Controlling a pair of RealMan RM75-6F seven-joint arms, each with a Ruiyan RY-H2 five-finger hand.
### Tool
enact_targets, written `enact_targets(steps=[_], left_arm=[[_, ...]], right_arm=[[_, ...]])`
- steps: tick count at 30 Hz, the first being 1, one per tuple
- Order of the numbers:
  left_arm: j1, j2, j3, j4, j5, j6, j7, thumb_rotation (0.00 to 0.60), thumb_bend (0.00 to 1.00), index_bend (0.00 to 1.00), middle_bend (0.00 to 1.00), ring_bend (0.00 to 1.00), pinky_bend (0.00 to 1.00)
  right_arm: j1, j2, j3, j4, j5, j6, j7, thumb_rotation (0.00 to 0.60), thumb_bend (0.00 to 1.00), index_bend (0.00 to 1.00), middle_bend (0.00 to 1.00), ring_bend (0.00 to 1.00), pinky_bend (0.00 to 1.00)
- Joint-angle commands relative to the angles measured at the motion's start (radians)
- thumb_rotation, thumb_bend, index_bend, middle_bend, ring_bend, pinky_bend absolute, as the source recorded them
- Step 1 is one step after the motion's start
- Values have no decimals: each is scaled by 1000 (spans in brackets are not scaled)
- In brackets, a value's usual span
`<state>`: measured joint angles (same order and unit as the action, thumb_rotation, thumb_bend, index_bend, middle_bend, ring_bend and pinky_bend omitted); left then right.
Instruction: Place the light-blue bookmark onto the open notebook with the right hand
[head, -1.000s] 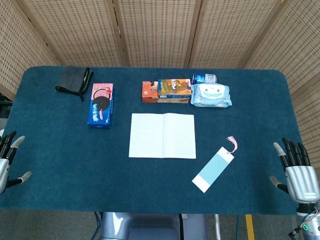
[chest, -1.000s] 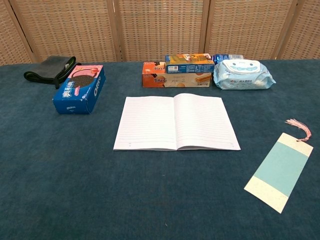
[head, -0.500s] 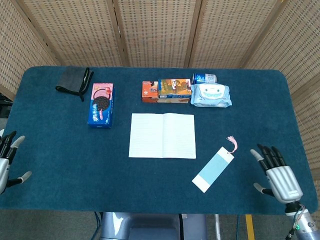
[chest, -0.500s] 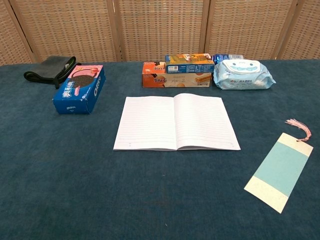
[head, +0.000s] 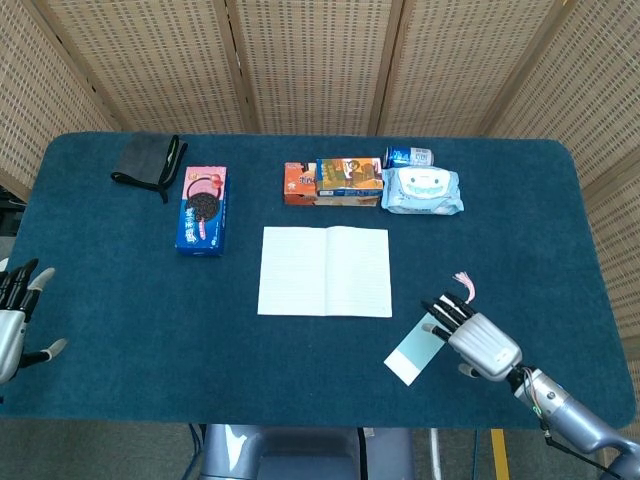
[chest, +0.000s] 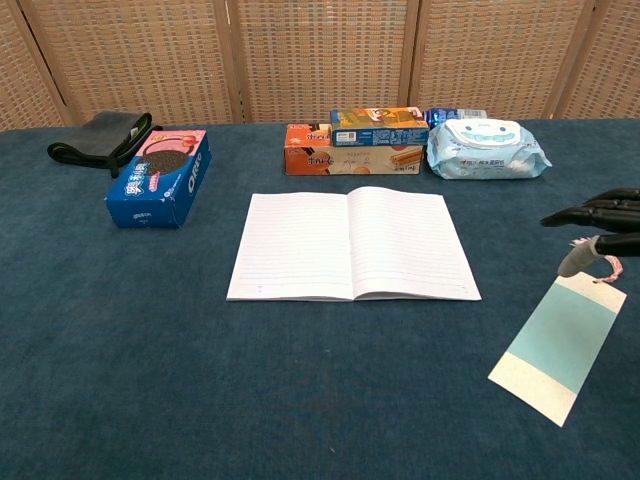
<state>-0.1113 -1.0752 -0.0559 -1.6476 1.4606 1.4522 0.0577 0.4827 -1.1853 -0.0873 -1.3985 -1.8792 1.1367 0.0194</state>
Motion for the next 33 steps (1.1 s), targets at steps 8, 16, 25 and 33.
enact_targets(steps=[8, 16, 25, 33], left_arm=[[-6, -1, 0, -4, -10, -15, 12, 600, 0, 0, 0, 0, 0], [-11, -4, 1, -4, -14, -24, 22, 600, 0, 0, 0, 0, 0], [-13, -8, 2, -5, -18, -27, 31, 600, 0, 0, 0, 0, 0], [-13, -6, 2, -6, -18, -27, 28, 600, 0, 0, 0, 0, 0]], right_arm=[[97, -48, 12, 40, 6, -152, -164, 600, 53, 232, 0, 0, 0], [101, -75, -26, 79, -22, -135, -163, 600, 52, 232, 0, 0, 0], [112, -123, -51, 136, -39, -108, -151, 600, 49, 230, 0, 0, 0], [123, -133, -57, 140, -22, -127, -190, 600, 43, 218, 0, 0, 0]])
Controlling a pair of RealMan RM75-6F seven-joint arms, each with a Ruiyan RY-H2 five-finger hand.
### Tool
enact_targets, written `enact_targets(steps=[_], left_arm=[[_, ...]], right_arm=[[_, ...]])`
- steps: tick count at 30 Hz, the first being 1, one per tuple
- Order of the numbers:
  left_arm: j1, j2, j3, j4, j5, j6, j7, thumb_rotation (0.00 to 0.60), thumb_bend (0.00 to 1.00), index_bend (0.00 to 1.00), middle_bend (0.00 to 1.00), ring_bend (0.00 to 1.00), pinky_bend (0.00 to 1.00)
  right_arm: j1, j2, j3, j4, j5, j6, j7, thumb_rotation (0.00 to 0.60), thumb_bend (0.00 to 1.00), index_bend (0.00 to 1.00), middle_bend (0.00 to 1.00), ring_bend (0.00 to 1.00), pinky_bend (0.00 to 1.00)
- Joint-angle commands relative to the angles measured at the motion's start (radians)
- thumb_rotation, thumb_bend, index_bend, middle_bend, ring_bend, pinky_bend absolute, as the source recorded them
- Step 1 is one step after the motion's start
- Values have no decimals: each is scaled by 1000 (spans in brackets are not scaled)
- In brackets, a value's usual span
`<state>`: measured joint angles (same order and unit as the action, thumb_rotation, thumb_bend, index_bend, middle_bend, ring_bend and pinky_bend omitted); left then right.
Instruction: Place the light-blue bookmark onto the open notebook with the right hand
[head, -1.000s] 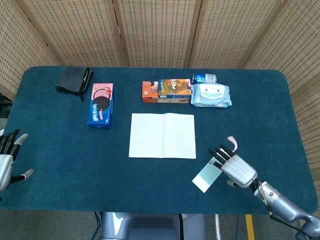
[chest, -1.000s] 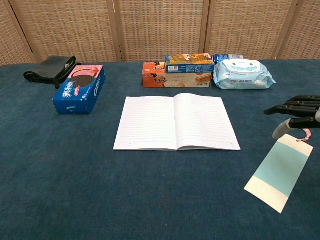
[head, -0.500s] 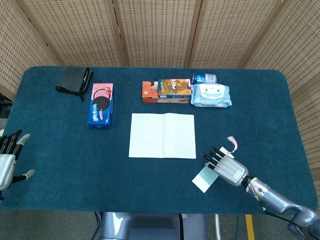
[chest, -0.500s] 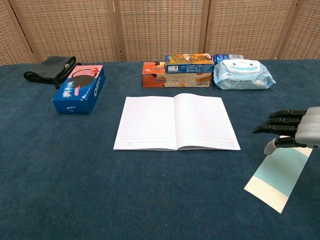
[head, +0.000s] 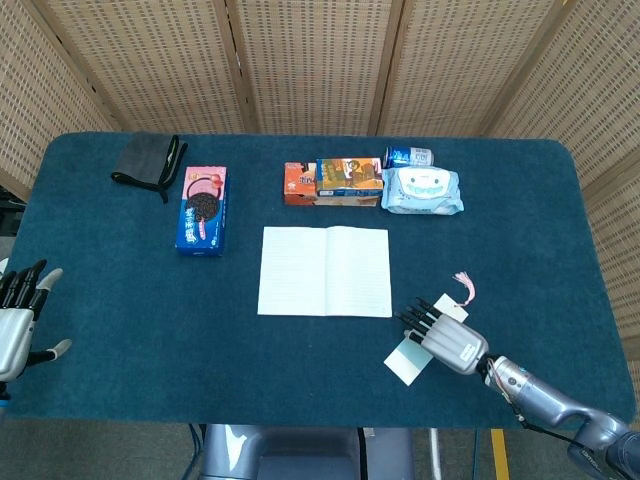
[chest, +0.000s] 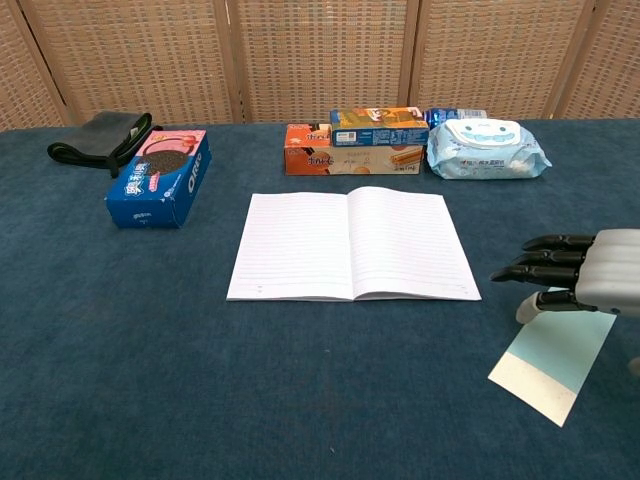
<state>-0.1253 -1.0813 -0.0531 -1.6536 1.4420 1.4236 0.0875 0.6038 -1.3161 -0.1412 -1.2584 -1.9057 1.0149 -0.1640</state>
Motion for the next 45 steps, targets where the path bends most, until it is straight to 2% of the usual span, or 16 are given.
enact_targets(steps=[1, 8, 18, 24, 30, 33, 38, 41, 45], left_arm=[[0, 1, -1, 0, 1, 2, -3, 600, 0, 0, 0, 0, 0], [-1, 2, 0, 0, 0, -1, -3, 600, 0, 0, 0, 0, 0], [-2, 2, 2, 0, 0, -2, -4, 600, 0, 0, 0, 0, 0], [-3, 6, 1, 1, -1, -5, -11, 600, 0, 0, 0, 0, 0], [-3, 7, 2, 1, -1, -6, -15, 600, 0, 0, 0, 0, 0], [-4, 7, 2, 1, -1, -7, -15, 600, 0, 0, 0, 0, 0], [-4, 7, 2, 0, -1, -7, -15, 600, 0, 0, 0, 0, 0], [-4, 7, 3, 0, -2, -7, -15, 600, 0, 0, 0, 0, 0], [-5, 8, 3, 0, -1, -9, -15, 600, 0, 0, 0, 0, 0]], right_arm=[[3, -3, -4, -1, 7, -8, -11, 600, 41, 218, 0, 0, 0], [7, -11, -14, -1, 14, -10, -21, 600, 42, 217, 0, 0, 0], [16, -31, -21, 8, 16, -6, -29, 600, 42, 123, 0, 0, 0], [19, -36, -24, 8, 29, -21, -48, 600, 45, 119, 0, 0, 0], [20, -41, -27, 9, 34, -24, -73, 600, 53, 237, 0, 0, 0], [20, -42, -27, 5, 35, -24, -86, 600, 59, 378, 0, 0, 0], [17, -44, -27, 0, 33, -12, -100, 600, 125, 538, 0, 0, 0], [14, -46, -27, 0, 29, 2, -109, 600, 165, 586, 0, 0, 0], [11, -47, -26, 0, 25, 19, -114, 600, 216, 598, 0, 0, 0]])
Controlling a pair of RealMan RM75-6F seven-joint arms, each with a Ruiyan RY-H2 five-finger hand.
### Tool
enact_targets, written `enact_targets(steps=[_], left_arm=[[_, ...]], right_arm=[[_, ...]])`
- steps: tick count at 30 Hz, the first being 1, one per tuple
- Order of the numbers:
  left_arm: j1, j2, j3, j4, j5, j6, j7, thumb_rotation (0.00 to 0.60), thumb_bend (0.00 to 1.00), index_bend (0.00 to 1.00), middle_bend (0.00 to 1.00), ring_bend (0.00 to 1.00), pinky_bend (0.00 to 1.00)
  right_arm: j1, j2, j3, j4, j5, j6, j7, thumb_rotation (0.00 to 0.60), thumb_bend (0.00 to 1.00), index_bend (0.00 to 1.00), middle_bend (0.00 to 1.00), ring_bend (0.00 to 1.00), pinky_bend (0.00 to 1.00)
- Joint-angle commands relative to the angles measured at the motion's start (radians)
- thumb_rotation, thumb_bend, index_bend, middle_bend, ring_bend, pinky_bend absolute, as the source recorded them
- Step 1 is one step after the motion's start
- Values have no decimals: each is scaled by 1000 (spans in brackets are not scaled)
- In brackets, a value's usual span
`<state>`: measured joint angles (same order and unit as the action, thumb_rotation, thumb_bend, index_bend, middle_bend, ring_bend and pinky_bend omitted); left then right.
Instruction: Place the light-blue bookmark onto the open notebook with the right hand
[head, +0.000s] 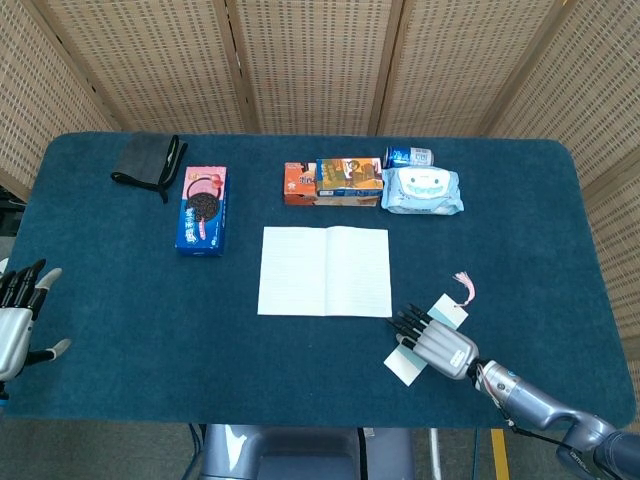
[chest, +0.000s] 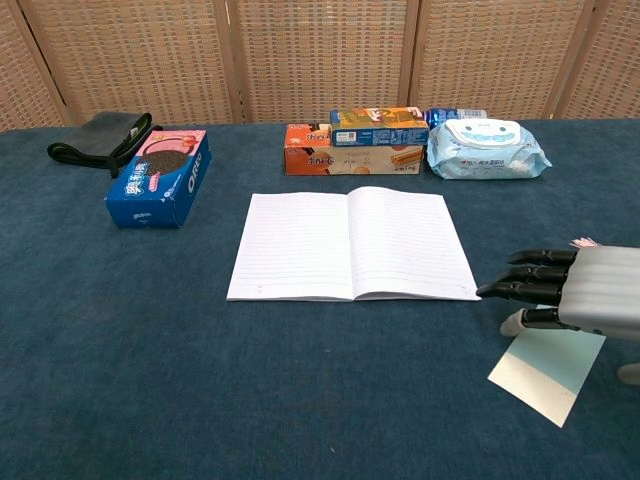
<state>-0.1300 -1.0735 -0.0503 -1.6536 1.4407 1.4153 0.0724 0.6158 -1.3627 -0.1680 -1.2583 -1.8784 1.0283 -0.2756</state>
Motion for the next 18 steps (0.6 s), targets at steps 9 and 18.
enact_targets(steps=[9, 18], left_arm=[[-1, 1, 1, -1, -1, -2, -1, 600, 0, 0, 0, 0, 0], [0, 3, 0, -1, -1, -1, -6, 600, 0, 0, 0, 0, 0]], right_arm=[[1, 3, -2, -8, -12, 23, -10, 600, 260, 615, 0, 0, 0], [0, 8, 2, -16, -13, 40, -17, 600, 260, 615, 0, 0, 0]])
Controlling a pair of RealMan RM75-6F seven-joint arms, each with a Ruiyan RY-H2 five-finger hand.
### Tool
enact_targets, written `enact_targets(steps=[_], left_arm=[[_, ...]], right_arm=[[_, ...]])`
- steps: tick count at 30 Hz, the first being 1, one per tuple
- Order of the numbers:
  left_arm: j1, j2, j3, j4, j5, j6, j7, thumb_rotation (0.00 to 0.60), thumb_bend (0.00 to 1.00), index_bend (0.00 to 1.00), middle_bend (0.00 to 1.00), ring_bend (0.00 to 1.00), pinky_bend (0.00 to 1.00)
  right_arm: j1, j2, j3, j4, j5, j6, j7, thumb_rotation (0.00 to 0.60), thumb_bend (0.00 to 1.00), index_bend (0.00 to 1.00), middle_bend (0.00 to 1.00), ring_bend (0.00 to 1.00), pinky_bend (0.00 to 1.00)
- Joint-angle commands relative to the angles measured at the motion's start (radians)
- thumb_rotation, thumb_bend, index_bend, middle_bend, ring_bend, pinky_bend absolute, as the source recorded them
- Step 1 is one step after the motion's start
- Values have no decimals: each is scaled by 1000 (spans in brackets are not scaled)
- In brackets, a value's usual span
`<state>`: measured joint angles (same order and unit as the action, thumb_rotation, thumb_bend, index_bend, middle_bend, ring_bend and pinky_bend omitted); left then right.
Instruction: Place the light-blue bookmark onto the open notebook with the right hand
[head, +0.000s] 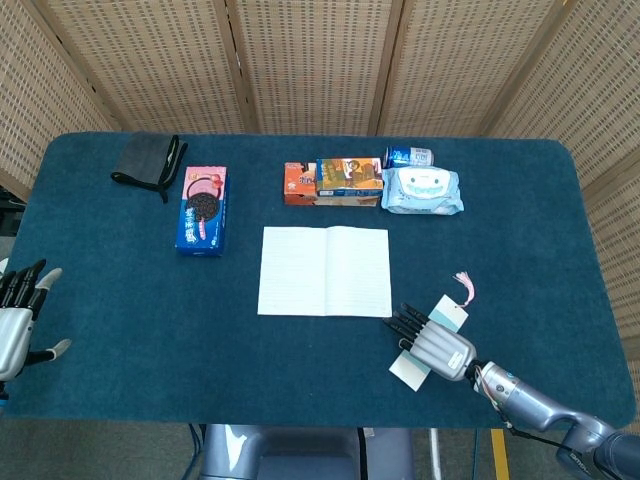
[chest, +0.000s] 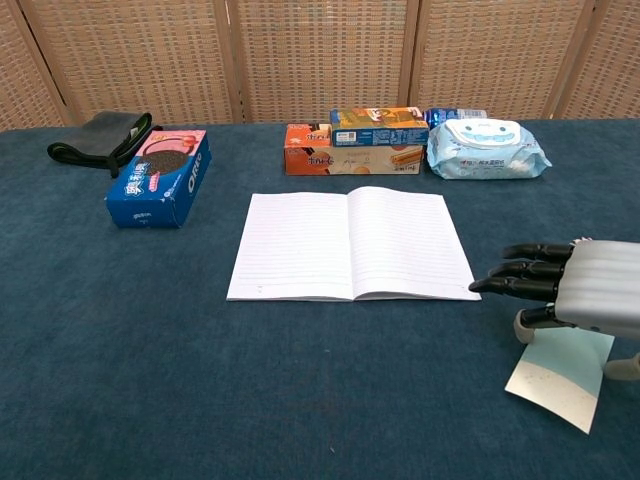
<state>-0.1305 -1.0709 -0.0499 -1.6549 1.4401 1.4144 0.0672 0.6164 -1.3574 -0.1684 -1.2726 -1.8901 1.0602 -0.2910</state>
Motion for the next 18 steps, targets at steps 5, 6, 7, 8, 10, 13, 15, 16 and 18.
enact_targets(steps=[5, 6, 7, 8, 10, 13, 15, 16, 18], left_arm=[[-2, 1, -1, 0, -4, -4, 0, 600, 0, 0, 0, 0, 0], [-2, 1, -1, 1, -4, -6, 1, 600, 0, 0, 0, 0, 0], [-3, 0, -1, 0, -5, -7, 2, 600, 0, 0, 0, 0, 0], [-4, 0, -1, 0, -6, -8, 4, 600, 0, 0, 0, 0, 0], [-8, -2, -4, 1, -16, -17, 8, 600, 0, 0, 0, 0, 0], [-14, -3, -10, -1, -32, -30, 13, 600, 0, 0, 0, 0, 0], [-19, -3, -15, -1, -44, -40, 16, 600, 0, 0, 0, 0, 0], [-22, -4, -17, -1, -50, -45, 18, 600, 0, 0, 0, 0, 0], [-29, -5, -23, -2, -65, -58, 22, 600, 0, 0, 0, 0, 0]], right_arm=[[3, 29, 22, -25, -2, 42, -6, 600, 260, 615, 0, 0, 0], [6, 39, 29, -35, -1, 48, -8, 600, 260, 615, 0, 0, 0], [9, 49, 34, -46, 1, 50, -10, 600, 260, 615, 0, 0, 0], [13, 59, 42, -57, 5, 51, -13, 600, 260, 615, 0, 0, 0], [38, 85, 75, -90, 18, 42, -27, 600, 260, 615, 0, 0, 0], [72, 105, 107, -129, 36, 0, -52, 600, 260, 615, 0, 0, 0], [97, 108, 126, -143, 46, -31, -69, 600, 260, 615, 0, 0, 0], [108, 108, 135, -148, 51, -46, -76, 600, 260, 615, 0, 0, 0], [137, 104, 156, -152, 60, -79, -91, 600, 260, 615, 0, 0, 0]])
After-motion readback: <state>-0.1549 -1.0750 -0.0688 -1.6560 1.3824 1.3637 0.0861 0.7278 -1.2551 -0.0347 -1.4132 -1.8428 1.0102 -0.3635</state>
